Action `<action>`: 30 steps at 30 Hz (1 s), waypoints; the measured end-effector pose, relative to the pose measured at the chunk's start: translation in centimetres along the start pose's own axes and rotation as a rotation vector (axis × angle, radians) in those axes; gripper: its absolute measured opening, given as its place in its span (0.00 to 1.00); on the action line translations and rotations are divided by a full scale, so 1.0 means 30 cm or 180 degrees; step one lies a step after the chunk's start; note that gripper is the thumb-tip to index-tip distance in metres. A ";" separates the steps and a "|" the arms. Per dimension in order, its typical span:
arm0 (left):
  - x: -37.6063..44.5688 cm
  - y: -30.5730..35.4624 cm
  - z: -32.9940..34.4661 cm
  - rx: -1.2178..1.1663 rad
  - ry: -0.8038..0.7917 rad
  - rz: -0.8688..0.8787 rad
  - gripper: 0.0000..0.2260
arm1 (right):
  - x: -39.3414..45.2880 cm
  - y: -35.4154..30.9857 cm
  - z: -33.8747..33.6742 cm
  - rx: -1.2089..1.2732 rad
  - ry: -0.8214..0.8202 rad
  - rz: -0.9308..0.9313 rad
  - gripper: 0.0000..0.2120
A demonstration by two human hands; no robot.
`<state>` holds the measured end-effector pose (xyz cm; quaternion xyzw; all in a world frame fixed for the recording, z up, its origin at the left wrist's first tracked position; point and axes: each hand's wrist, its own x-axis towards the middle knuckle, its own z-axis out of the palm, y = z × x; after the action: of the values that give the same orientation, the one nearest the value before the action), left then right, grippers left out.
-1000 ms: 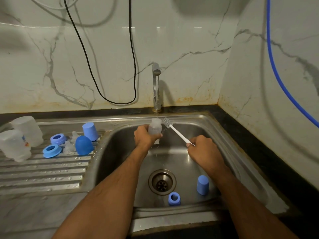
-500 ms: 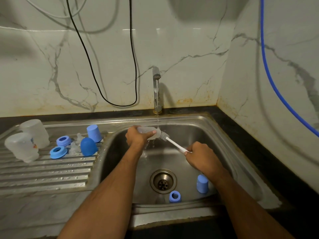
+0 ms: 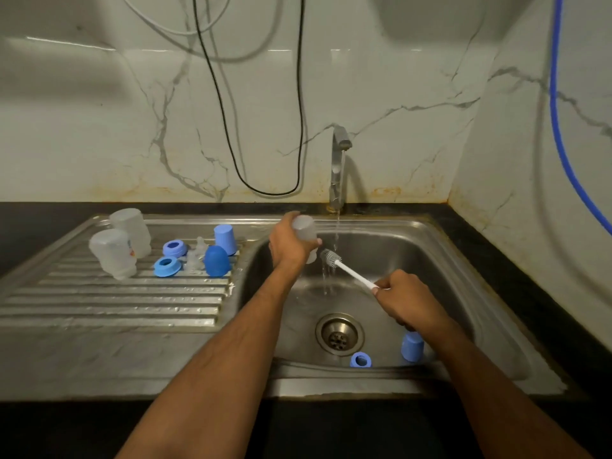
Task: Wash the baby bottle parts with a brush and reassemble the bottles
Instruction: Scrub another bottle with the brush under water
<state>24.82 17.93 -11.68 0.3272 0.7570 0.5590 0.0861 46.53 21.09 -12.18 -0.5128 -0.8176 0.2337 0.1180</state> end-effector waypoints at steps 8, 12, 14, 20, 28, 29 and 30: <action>-0.028 0.010 -0.200 -0.0117 0.0104 0.0200 0.31 | -0.064 -0.157 0.019 0.0278 0.0340 -0.0197 0.10; -0.043 -0.015 -0.319 -0.0136 0.0368 0.0280 0.29 | -0.101 -0.249 0.036 0.0569 0.0488 -0.0337 0.10; -0.050 -0.029 -0.381 -0.0118 0.0458 0.0303 0.29 | -0.111 -0.294 0.045 0.0701 0.0547 -0.0419 0.10; -0.076 -0.105 -0.591 -0.0103 0.0629 0.0222 0.30 | -0.150 -0.456 0.092 0.0868 0.0582 -0.0669 0.13; -0.111 -0.269 -0.898 0.0000 0.1090 0.0006 0.28 | -0.201 -0.655 0.208 0.1036 0.0451 -0.1006 0.08; -0.113 -0.287 -0.931 0.0024 0.1112 -0.0064 0.28 | -0.211 -0.678 0.223 0.1020 0.0428 -0.1040 0.08; -0.113 -0.304 -0.958 0.0056 0.1132 -0.0126 0.29 | -0.220 -0.695 0.235 0.1004 0.0419 -0.1081 0.09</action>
<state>9.52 -8.24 -10.37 0.2089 0.7714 0.5996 -0.0411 30.09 5.73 -7.46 -0.3573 -0.8360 0.3014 0.2873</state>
